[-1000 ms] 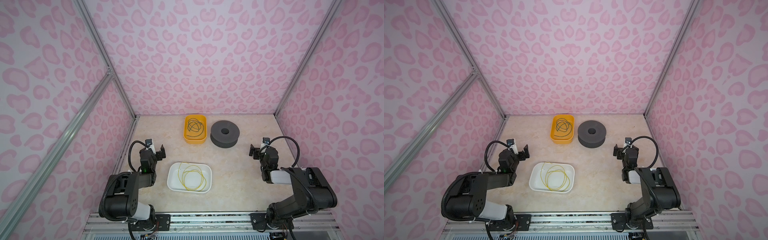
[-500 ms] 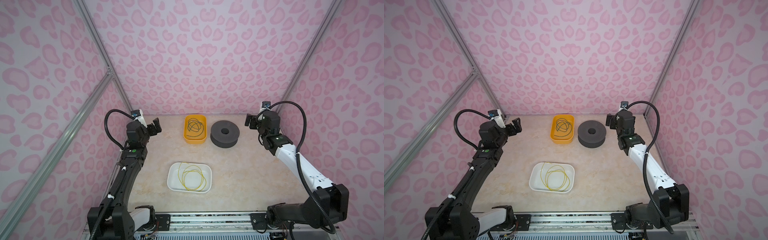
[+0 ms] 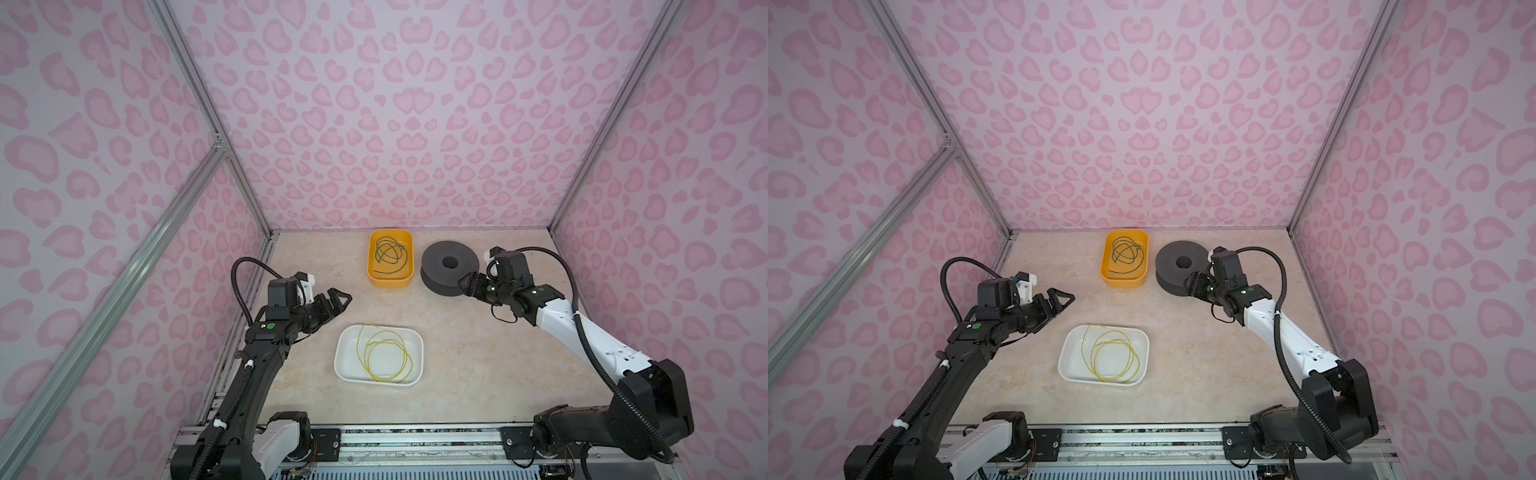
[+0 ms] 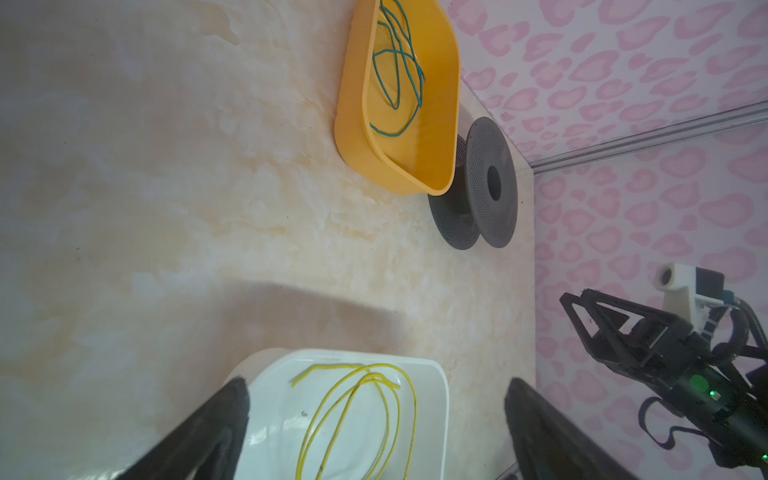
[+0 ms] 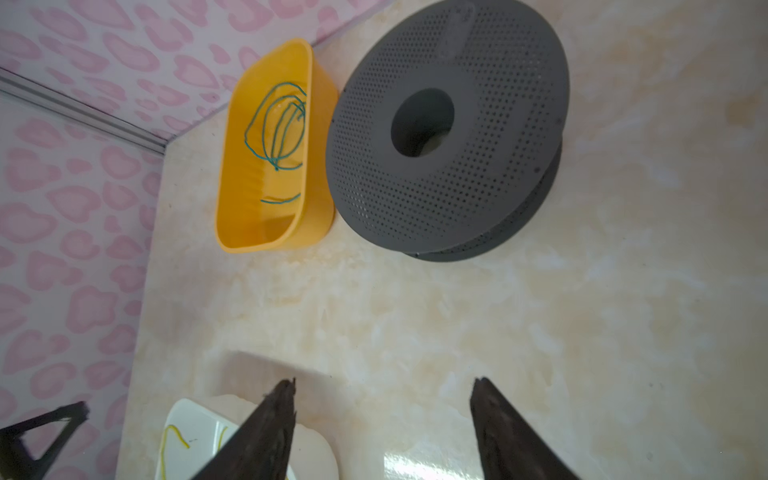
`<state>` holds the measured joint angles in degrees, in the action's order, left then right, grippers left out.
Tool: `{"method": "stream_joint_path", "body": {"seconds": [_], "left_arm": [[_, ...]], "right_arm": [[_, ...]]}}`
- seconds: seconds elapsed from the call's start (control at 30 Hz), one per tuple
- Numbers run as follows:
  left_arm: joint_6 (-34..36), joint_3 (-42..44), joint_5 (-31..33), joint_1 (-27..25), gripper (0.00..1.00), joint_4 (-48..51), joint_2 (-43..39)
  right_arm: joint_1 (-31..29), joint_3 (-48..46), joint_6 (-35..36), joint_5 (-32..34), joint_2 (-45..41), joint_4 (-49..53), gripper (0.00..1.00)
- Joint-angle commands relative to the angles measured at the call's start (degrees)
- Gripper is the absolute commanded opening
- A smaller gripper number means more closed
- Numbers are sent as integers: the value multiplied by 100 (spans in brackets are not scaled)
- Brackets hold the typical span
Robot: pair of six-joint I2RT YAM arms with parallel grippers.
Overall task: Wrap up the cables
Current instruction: 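Raise the left gripper to the white tray while the right approaches the spool, then grasp the rim of the white tray with the left gripper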
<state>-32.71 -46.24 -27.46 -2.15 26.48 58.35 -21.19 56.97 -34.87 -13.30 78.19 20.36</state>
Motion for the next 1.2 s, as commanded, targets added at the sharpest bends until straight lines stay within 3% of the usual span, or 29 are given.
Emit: {"method": "stream_joint_path", "body": {"seconds": [0.0, 0.13, 0.23, 0.4, 0.5, 0.87, 0.93, 1.17], "left_arm": [[659, -193, 932, -142, 98, 1224, -192], [992, -225, 936, -141, 100, 1411, -173], [1242, -605, 1540, -139, 87, 1724, -102], [1484, -1025, 2202, -530, 72, 2094, 361], [1380, -971, 2151, -685, 61, 2204, 529], [760, -363, 2197, -1253, 57, 1835, 1111], [591, -226, 2405, -1257, 53, 1663, 1159], [327, 190, 2239, -1254, 40, 982, 1350]], "right_arm": [[-298, -55, 180, 384, -17, 334, 62], [-552, 0, 291, 354, 100, 263, 48], [-712, 144, 349, 271, 220, 312, 43], [-884, 157, 440, 269, 281, 258, 43], [-878, 117, 468, 172, 260, 262, 42], [-878, 117, 513, 96, 249, 223, 43], [-878, 128, 511, 95, 222, 241, 43], [-885, 94, 521, 77, 149, 231, 43]]}}
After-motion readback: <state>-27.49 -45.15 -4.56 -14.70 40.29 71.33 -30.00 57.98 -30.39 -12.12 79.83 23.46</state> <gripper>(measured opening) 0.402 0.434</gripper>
